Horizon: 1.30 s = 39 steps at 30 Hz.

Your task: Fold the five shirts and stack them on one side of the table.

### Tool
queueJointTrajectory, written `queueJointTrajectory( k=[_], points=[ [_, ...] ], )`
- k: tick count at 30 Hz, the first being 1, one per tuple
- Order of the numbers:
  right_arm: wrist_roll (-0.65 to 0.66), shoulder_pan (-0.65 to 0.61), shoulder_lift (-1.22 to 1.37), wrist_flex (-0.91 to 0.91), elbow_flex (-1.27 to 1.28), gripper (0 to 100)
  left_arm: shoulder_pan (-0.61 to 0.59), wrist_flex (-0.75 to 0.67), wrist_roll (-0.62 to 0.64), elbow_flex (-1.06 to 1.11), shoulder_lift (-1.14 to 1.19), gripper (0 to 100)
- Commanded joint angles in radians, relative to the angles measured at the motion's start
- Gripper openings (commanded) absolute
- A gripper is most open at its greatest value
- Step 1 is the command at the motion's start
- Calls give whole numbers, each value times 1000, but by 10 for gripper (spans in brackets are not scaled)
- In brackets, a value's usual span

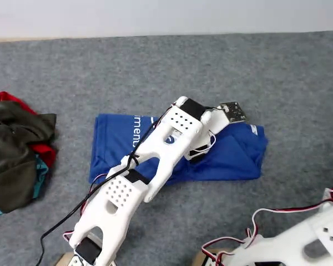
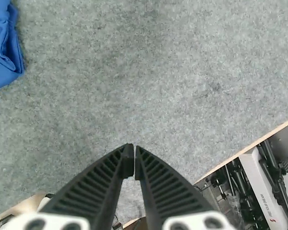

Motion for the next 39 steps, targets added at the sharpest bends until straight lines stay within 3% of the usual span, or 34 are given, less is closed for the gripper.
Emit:
queueJointTrajectory(
  k=[1, 19, 31, 39],
  points=[
    [8, 4, -15, 16, -12, 9, -28, -15, -21, -5, -57, 122],
    [9, 4, -15, 18, -12, 9, -25, 120, -17, -341, -58, 122],
    [9, 5, -15, 19, -12, 9, 72, 123, -14, -142, -68, 122],
    [9, 5, -15, 19, -8, 9, 23, 51, -18, -82, -57, 122]
  ],
)
